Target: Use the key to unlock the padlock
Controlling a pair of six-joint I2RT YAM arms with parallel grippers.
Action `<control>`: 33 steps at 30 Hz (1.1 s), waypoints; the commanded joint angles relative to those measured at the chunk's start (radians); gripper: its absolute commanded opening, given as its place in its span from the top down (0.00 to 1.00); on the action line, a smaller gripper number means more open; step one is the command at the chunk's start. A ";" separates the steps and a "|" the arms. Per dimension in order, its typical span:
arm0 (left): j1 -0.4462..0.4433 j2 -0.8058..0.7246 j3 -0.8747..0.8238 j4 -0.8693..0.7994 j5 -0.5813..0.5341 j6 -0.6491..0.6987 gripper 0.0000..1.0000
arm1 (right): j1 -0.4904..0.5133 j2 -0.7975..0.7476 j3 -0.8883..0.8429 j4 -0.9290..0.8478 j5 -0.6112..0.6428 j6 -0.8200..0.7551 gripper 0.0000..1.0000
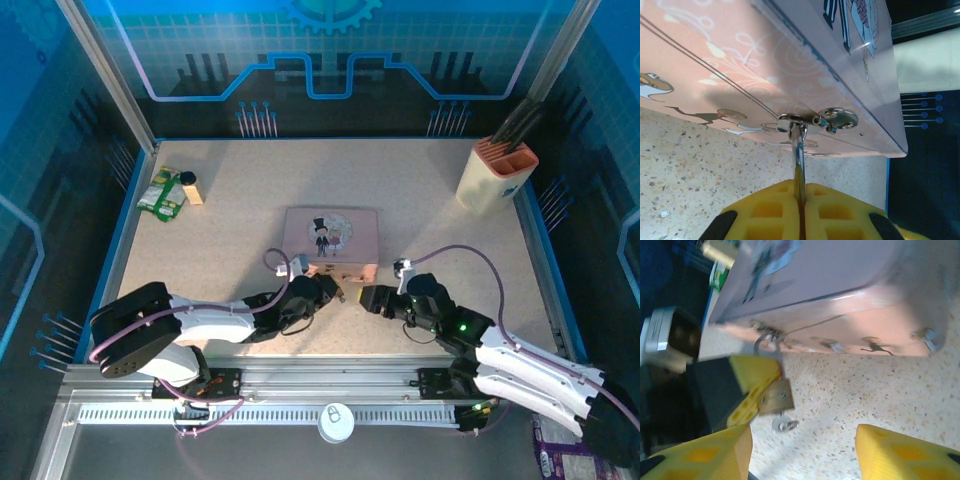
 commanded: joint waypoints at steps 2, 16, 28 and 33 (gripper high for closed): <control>0.013 -0.048 0.002 0.027 -0.005 0.004 1.00 | 0.141 0.040 0.016 -0.007 0.149 -0.352 0.46; 0.016 -0.063 0.006 0.001 0.018 0.002 1.00 | 0.344 0.375 0.103 0.241 0.422 -0.676 0.57; 0.016 -0.054 0.006 0.018 0.029 -0.001 1.00 | 0.344 0.498 0.130 0.321 0.410 -0.706 0.72; 0.017 -0.045 0.010 0.031 0.039 0.000 1.00 | 0.348 0.542 0.146 0.330 0.432 -0.697 0.74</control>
